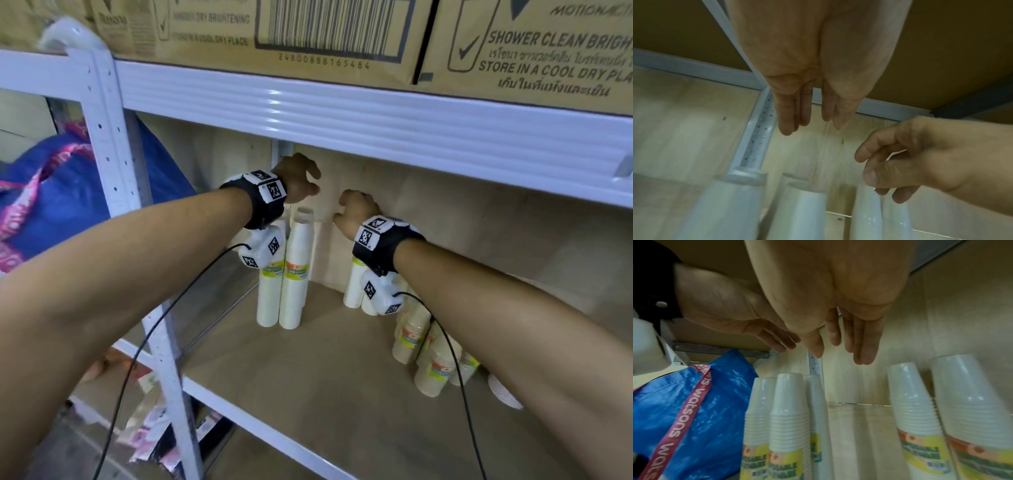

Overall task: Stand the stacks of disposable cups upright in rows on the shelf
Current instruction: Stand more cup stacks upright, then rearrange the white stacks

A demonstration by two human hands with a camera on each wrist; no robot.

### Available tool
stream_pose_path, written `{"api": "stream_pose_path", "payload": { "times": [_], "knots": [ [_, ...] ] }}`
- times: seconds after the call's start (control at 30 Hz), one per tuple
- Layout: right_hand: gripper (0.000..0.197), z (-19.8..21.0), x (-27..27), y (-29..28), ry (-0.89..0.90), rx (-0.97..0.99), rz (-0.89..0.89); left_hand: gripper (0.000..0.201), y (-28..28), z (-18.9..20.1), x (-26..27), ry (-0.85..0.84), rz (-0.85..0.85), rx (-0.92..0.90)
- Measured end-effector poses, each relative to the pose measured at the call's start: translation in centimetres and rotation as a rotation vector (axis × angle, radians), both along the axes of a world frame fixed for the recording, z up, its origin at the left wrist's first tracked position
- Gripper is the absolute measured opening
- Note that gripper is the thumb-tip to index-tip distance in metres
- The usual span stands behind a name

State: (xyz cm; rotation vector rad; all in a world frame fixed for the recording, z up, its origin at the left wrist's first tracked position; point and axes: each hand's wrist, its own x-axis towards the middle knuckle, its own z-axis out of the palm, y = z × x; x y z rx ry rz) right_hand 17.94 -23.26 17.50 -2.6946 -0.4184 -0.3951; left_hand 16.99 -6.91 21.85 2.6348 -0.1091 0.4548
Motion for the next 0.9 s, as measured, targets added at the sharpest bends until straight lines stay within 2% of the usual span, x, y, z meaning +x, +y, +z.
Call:
{"api": "stream_pose_path", "payload": {
  "times": [0.2,0.43,0.9],
  "knots": [
    [0.036,-0.7,-1.1,3.3,-0.025,0.025,0.074,0.032,2.9,-1.1,-1.9,0.028,0.081,-0.023],
    [0.032,-2.3,-1.6,5.9,-0.002,0.054,0.111,0.037,3.9,-3.8,-2.8,0.072,0.086,-0.027],
    [0.037,-3.6,-1.1,6.8,0.031,0.062,0.104,0.039,4.4,-6.0,-2.0,0.117,0.063,0.008]
  ]
}}
